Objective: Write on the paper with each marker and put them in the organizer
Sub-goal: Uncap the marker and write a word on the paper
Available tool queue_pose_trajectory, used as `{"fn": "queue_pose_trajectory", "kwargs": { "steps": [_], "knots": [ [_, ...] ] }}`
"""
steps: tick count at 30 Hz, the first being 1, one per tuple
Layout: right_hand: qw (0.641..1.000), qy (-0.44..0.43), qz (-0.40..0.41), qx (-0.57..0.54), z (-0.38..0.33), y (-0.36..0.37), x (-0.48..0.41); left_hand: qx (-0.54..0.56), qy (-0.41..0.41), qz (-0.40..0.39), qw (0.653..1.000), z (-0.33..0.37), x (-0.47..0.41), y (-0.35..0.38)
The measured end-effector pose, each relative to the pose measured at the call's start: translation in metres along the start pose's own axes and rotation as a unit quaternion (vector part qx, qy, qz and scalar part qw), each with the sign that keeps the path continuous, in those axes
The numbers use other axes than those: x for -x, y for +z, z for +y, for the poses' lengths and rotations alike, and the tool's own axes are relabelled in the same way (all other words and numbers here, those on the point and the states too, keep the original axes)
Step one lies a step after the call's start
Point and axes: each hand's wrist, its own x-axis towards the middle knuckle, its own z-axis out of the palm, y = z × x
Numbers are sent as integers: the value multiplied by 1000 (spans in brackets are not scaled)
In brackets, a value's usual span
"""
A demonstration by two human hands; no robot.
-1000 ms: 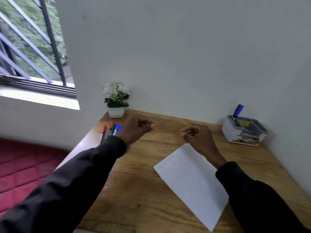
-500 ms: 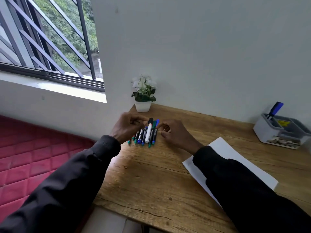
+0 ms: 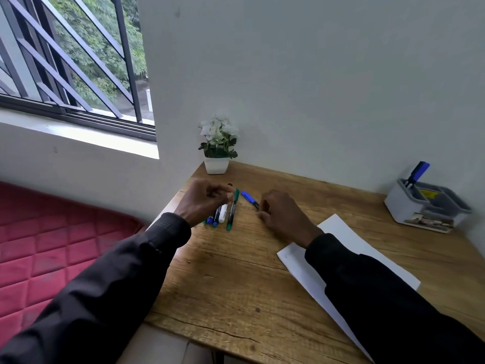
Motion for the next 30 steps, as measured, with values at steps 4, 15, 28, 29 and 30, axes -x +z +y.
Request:
{"fn": "queue_pose_trajectory", "kwargs": {
  "steps": [4, 15, 28, 29, 30],
  "knots": [
    [999, 40, 29, 1, 17, -19, 12, -21, -6, -9, 1000, 4, -3, 16],
    [974, 51, 118, -187, 42, -82, 66, -87, 70, -54, 992, 37, -10, 71],
    [702, 195, 125, -673, 36, -78, 95, 13, 84, -86, 993, 72, -8, 121],
    [710, 190, 127, -667, 38, -78, 96, 7, 91, -92, 992, 73, -9, 119],
    [717, 181, 117, -663, 41, -78, 96, 2, 98, -102, 990, 73, -12, 117]
  ]
}}
